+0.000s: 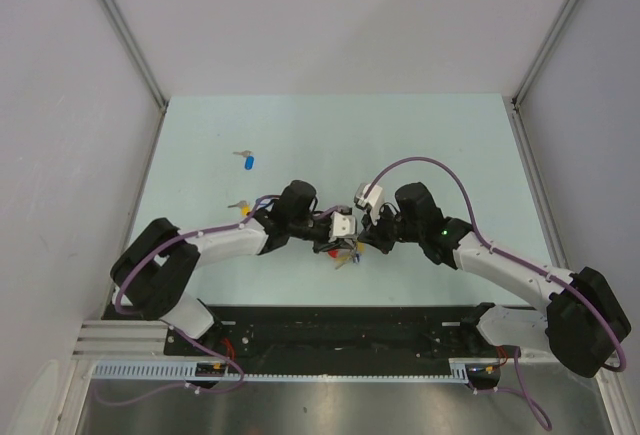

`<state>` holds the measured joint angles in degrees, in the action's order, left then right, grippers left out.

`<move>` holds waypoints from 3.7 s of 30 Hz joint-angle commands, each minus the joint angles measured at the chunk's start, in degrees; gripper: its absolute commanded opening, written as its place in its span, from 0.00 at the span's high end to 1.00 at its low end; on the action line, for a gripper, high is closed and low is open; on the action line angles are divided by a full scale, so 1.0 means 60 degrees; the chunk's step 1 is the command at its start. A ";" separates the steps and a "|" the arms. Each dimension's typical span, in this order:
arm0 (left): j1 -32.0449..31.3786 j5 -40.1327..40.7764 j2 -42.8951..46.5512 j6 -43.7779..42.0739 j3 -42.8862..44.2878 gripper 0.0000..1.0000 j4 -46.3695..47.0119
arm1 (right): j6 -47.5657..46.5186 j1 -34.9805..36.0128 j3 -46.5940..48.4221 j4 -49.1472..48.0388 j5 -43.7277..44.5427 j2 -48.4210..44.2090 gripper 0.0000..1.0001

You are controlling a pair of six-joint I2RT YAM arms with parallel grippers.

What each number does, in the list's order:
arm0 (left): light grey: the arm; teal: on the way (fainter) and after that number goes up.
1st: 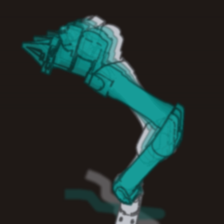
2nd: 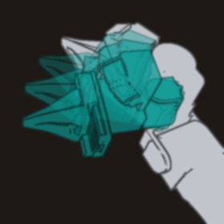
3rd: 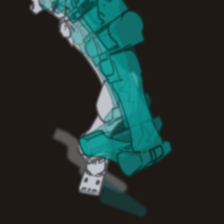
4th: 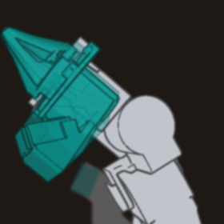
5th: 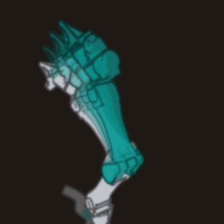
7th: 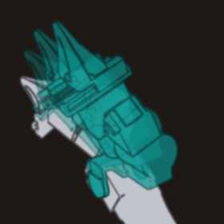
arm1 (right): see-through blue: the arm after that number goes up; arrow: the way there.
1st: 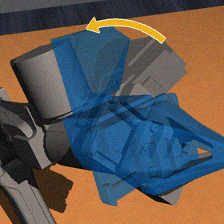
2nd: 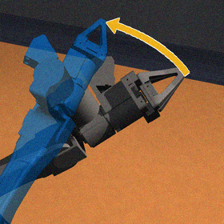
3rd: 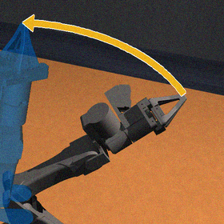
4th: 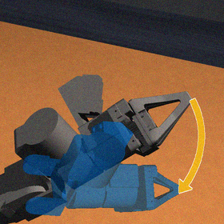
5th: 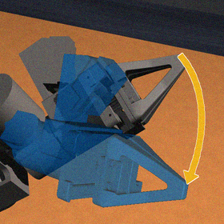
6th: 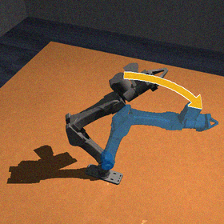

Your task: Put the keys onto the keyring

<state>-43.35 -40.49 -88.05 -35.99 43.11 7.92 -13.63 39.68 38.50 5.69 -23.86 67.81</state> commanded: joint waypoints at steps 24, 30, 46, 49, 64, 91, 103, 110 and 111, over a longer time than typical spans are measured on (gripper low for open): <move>-0.0333 0.0742 0.0598 0.0958 -0.0520 1.00 0.1550 | 0.1669 -0.0519 -0.0249 -0.0377 0.1471 -0.0433 1.00; -0.0348 0.0772 0.0905 0.1222 -0.0711 1.00 0.1946 | 0.1949 -0.0695 -0.0396 -0.0451 0.1398 -0.0316 1.00; -0.0362 0.1152 0.1491 0.1779 -0.1223 1.00 0.3088 | 0.2491 -0.0769 -0.0499 -0.0817 0.1017 0.0446 1.00; -0.0362 0.1225 0.1608 0.1852 -0.1355 0.99 0.3352 | 0.2549 -0.0798 -0.0499 -0.0817 0.1003 0.0475 1.00; -0.0362 0.1314 0.1536 0.1940 -0.1327 0.83 0.3120 | 0.2301 -0.0827 -0.0499 -0.0773 0.0900 -0.0285 1.00; -0.0333 0.0699 -0.0338 0.1340 0.0080 0.62 0.2459 | 0.1451 -0.0564 -0.0470 -0.0700 0.0505 -0.0887 1.00; -0.0333 0.0538 -0.0881 0.1924 0.0154 0.76 0.3234 | 0.1466 -0.0549 -0.0455 -0.0598 0.0592 -0.0960 1.00; -0.0333 0.0362 -0.0765 0.2379 -0.0022 0.74 0.3806 | 0.1510 -0.0549 -0.0455 -0.0612 0.0607 -0.0872 1.00; -0.0333 0.0376 -0.0779 0.2423 -0.0037 0.76 0.3821 | 0.1524 -0.0535 -0.0455 -0.0627 0.0593 -0.0858 1.00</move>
<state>-45.25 -36.40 -93.23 -23.83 41.82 26.61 -4.51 36.05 35.44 3.27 -19.94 63.53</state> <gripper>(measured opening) 0.263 0.008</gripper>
